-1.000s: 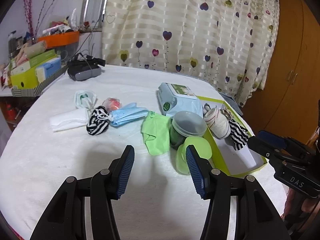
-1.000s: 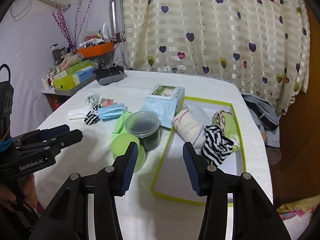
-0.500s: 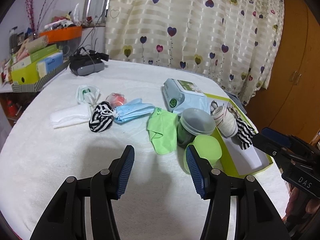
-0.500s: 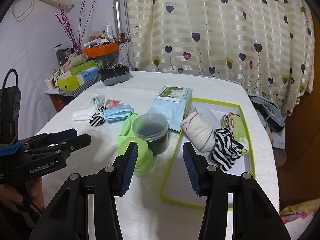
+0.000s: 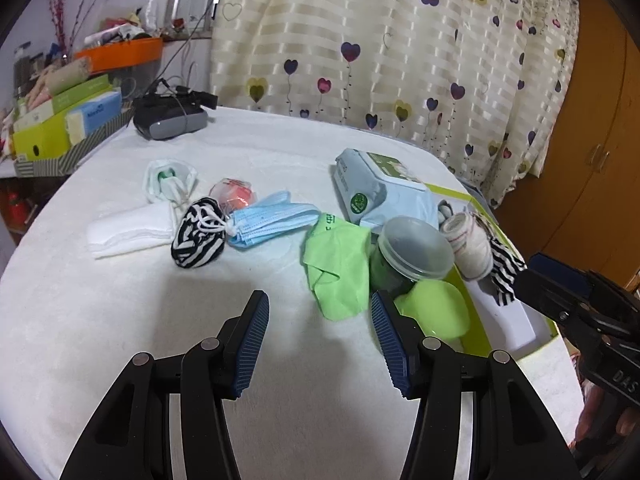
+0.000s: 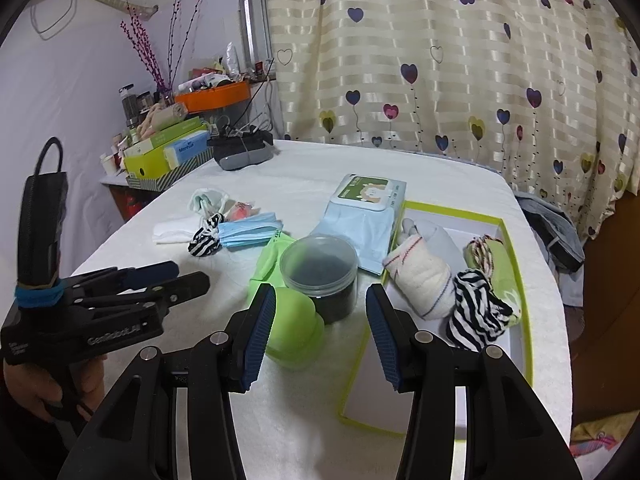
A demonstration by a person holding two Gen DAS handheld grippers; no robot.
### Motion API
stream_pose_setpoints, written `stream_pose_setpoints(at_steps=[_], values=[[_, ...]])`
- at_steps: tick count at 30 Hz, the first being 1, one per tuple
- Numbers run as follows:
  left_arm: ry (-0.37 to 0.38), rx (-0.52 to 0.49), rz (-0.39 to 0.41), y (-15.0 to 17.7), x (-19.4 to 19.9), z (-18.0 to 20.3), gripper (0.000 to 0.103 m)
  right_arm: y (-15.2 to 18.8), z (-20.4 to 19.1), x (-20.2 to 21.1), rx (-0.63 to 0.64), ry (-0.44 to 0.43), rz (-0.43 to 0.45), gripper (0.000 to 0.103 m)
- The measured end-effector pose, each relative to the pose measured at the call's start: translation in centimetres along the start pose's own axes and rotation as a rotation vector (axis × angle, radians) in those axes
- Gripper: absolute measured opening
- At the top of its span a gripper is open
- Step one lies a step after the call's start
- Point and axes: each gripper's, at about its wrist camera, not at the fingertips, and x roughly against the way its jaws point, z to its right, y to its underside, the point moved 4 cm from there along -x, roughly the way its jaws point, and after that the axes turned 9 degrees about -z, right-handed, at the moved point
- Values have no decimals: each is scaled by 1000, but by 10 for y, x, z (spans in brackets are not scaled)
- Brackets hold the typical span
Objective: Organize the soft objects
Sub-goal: 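Withdraw both open grippers from the box toward the remaining pile, then grasp the green cloth with the left gripper while the right reaches the blue mask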
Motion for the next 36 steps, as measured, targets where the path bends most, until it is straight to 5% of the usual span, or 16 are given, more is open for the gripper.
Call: stream_pose_setpoints(at_steps=[8,20,30,36], values=[[69,2,-61,-21,-40,-4,53,-9,7,-13,-10,-16,-11,48],[54,-21,-146,-31,-90,1,52,-20,17,-24,-17,-42,-17,48],[10,-87,-157,-31,-101,7,11,-23,21,-27,-15,-62,-12,48],[6,-66,-123,-33,-88,1,5,-24,21,-29,-18,-66,-14,48]])
